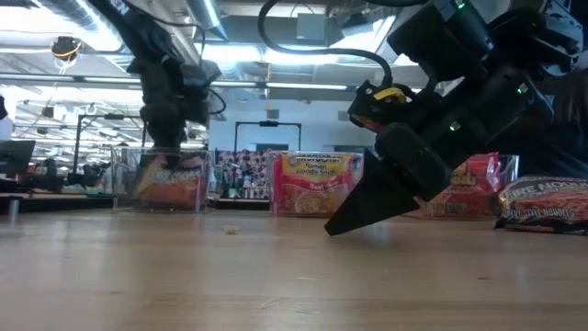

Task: Sort Maruchan noodles
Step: Put the black noodle pack into the left transparent bin

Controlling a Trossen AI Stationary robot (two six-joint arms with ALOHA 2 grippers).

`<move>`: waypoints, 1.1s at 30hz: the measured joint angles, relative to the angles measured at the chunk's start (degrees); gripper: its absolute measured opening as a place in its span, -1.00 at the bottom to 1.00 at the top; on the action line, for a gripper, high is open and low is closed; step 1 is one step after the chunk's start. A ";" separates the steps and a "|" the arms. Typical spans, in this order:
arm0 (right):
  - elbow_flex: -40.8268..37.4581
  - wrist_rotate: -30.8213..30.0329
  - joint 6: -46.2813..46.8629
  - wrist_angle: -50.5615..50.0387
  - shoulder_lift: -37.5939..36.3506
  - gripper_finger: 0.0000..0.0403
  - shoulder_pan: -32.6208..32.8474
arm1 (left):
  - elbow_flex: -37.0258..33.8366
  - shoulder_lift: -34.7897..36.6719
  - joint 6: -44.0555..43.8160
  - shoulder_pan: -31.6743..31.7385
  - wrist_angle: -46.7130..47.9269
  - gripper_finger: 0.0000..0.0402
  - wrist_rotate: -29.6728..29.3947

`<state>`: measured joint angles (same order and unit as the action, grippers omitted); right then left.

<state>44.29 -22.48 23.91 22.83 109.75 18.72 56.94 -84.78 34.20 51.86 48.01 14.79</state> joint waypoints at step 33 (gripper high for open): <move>0.00 0.93 1.34 0.80 0.02 0.59 0.04 | -0.69 4.07 -6.30 -0.48 -8.09 -0.34 -19.79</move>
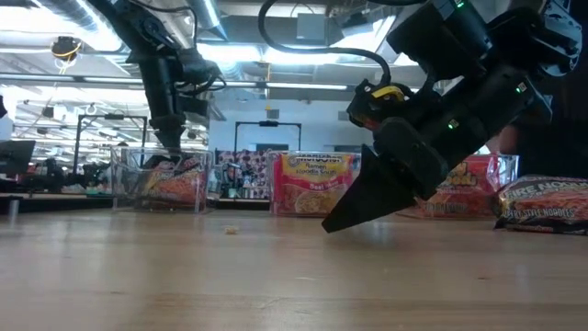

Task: Sort Maruchan noodles
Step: Put the black noodle pack into the left transparent bin

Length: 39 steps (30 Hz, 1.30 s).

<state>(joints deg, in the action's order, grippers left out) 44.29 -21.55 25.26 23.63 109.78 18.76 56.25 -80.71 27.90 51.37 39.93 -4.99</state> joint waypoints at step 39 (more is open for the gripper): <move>-0.79 11.05 37.59 -84.72 -41.13 0.43 -0.02 | -0.67 12.46 -28.86 -32.87 -6.84 -0.34 13.19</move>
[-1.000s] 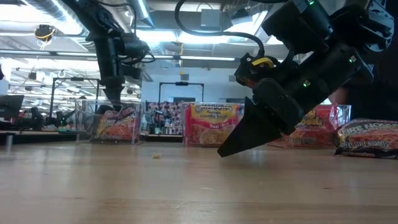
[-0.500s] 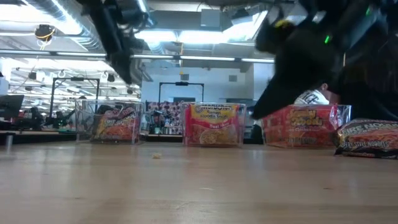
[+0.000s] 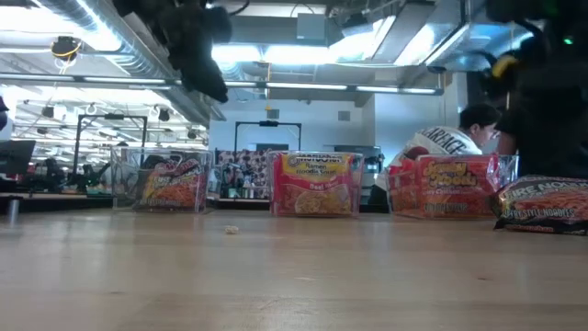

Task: Sort Maruchan noodles
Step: Put the black noodle pack into the left transparent bin

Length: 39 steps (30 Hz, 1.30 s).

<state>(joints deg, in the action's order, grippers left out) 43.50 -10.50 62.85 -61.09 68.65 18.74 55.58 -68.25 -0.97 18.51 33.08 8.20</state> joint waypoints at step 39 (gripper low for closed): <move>-8.26 2.62 -31.70 72.32 21.20 0.25 -0.37 | -0.51 -14.21 -8.97 -23.29 -16.74 -0.34 -7.99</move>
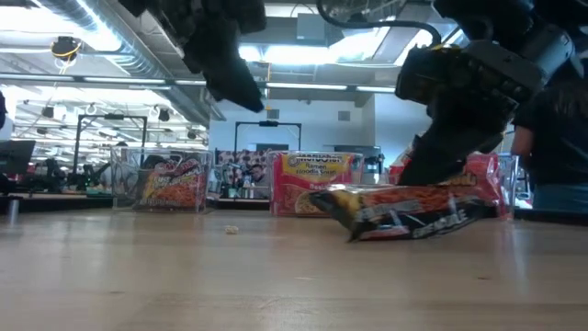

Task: Sort Maruchan noodles
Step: Put the black noodle pack into the left transparent bin

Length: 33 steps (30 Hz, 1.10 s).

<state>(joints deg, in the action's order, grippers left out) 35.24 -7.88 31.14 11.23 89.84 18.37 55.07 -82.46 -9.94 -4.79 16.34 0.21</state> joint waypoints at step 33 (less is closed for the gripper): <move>2.47 -30.93 1.45 1.81 9.79 0.25 19.48 | 8.92 -28.64 -14.99 11.29 -24.76 0.26 15.82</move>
<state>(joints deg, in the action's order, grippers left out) 37.72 -38.81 32.59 13.04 99.64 37.85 63.99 -111.10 -24.94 6.51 -8.42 16.02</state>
